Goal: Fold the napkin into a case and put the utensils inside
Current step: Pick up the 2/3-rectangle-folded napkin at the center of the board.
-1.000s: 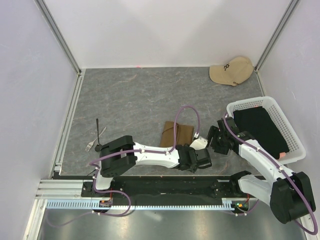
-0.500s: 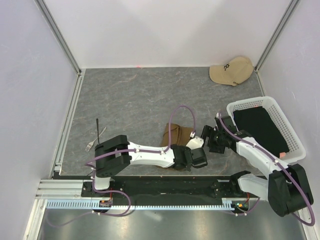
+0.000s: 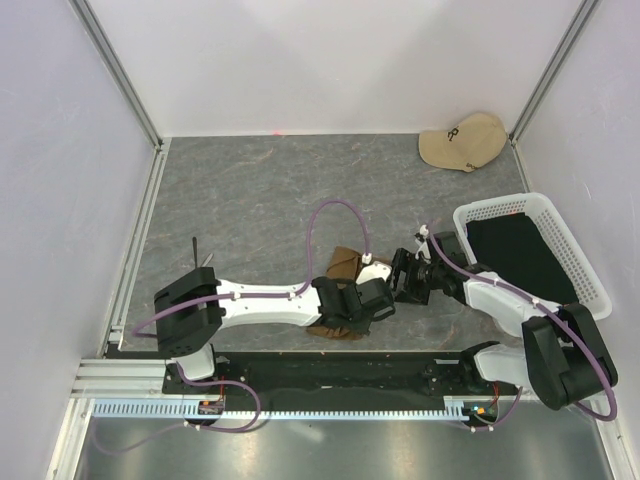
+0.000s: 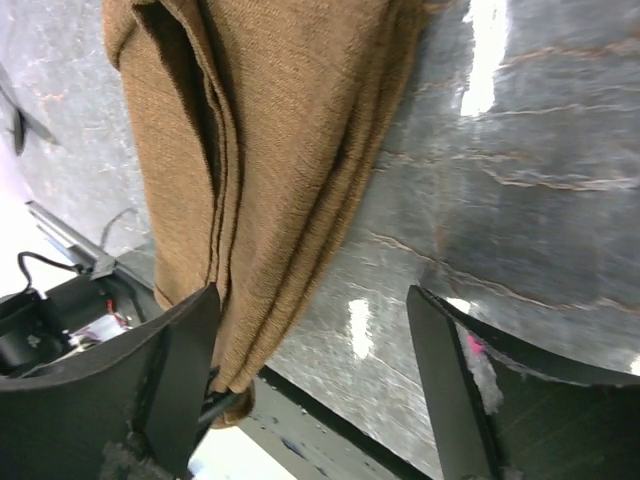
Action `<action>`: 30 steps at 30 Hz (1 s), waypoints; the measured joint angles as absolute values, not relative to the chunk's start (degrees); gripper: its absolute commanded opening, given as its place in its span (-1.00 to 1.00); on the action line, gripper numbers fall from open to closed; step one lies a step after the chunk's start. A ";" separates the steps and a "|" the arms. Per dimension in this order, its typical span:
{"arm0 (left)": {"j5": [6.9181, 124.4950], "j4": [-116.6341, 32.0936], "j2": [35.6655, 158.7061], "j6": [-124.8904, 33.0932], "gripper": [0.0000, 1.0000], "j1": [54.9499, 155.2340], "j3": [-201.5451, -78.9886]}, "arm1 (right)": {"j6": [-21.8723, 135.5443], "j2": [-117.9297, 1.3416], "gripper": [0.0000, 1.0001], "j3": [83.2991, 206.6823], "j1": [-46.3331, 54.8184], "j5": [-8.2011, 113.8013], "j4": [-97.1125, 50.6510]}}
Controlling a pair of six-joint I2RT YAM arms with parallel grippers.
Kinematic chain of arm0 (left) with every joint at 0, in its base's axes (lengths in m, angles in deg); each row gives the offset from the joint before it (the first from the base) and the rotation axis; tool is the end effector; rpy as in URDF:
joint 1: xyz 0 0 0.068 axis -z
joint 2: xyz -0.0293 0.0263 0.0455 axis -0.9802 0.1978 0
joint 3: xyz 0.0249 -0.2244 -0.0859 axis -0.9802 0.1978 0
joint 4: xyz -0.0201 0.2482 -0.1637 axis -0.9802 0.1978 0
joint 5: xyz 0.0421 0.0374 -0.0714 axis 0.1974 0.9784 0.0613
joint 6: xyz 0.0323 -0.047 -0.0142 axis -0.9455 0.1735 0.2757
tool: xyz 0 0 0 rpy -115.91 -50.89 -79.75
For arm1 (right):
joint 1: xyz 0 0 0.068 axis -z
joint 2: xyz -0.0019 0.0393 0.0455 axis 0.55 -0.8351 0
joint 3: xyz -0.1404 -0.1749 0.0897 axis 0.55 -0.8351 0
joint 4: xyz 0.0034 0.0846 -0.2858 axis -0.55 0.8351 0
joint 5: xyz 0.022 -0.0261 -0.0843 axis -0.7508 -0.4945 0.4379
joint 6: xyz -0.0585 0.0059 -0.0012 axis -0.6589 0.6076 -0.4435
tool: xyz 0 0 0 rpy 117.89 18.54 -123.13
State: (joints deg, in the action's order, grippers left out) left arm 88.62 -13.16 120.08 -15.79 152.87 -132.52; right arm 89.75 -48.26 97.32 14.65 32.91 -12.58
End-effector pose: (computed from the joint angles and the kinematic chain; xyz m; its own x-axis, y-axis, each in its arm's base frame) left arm 0.1130 -0.3614 0.1337 -0.7740 0.3749 -0.5102 0.5131 0.8436 -0.1585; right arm 0.2384 0.1015 0.0917 -0.9368 0.2809 -0.2085 0.0765 0.7461 0.6614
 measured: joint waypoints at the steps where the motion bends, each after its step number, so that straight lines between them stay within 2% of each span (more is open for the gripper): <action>1: 88.36 -13.25 120.04 -15.76 -0.94 152.74 -132.48 | 90.51 -48.43 0.57 96.95 14.41 32.67 -13.41; 2: 87.88 -13.36 120.02 -15.79 -0.94 152.59 -132.43 | 91.54 -48.54 0.54 96.23 14.06 32.26 -14.92; 3: 87.20 -13.49 119.97 -15.79 -0.94 152.50 -132.43 | 92.13 -48.54 0.42 95.75 13.84 32.02 -15.92; 8: 84.97 -14.56 119.97 -15.76 -0.94 152.17 -132.43 | 96.33 -49.51 0.19 93.04 12.31 30.66 -22.35; 9: 84.54 -14.78 119.97 -15.76 -0.94 152.15 -132.43 | 96.96 -49.92 0.03 92.62 12.09 30.46 -23.55; 11: 83.95 -15.11 119.97 -15.76 -0.94 152.15 -132.43 | 98.07 -50.88 -0.09 92.08 11.74 30.20 -25.52; 12: 83.81 -15.15 119.97 -15.76 -0.94 152.15 -132.43 | 98.45 -51.21 -0.31 91.95 11.68 30.16 -26.18; 13: 83.73 -15.20 119.97 -15.76 -0.93 152.15 -132.43 | 98.95 -51.52 -0.43 91.86 11.61 30.18 -26.85; 14: 83.57 -15.24 119.97 -15.76 -0.90 152.04 -132.43 | 99.25 -51.69 -0.56 91.86 11.59 30.22 -27.31; 15: 83.20 -15.30 119.97 -15.76 -0.70 151.96 -132.43 | 99.47 -51.76 -0.79 91.86 11.57 30.31 -27.77; 17: 82.31 -15.59 119.93 -15.79 -0.45 151.76 -132.43 | 99.41 -51.76 -0.97 91.86 11.57 30.53 -28.06; 18: 81.78 -15.83 119.71 -15.79 -0.30 151.54 -132.35 | 99.23 -51.76 -1.00 91.86 11.52 30.77 -27.90; 20: 79.49 -17.05 118.09 -15.81 -0.30 150.43 -131.36 | 98.49 -51.76 -1.00 91.99 11.46 31.21 -27.27; 24: 74.96 -19.17 111.58 -15.39 -0.75 145.68 -128.17 | 96.85 -52.50 -1.00 92.84 11.46 32.04 -25.98; 30: 70.33 -23.35 108.85 -14.47 -0.85 130.82 -125.88 | 95.95 -52.46 -1.00 93.32 10.76 33.17 -25.65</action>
